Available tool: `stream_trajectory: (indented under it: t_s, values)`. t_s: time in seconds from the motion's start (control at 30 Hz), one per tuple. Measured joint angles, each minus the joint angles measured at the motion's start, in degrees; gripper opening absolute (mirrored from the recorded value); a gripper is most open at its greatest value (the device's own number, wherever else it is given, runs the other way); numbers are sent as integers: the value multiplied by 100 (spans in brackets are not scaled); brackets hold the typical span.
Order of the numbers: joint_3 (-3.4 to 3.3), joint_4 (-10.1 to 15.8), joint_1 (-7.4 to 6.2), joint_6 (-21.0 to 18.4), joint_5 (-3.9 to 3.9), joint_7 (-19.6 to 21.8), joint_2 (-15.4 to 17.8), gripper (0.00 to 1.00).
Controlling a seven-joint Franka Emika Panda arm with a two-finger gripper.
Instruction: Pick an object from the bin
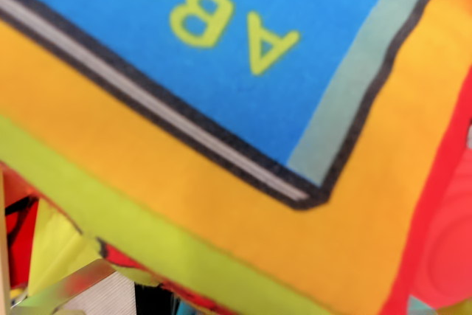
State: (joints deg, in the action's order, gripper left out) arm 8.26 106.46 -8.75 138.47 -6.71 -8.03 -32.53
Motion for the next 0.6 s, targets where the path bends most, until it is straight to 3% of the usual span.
stream_trajectory:
  t_s: [0.6]
  values:
    - [46, -52, 20, -732, 160, -103, 694, 0]
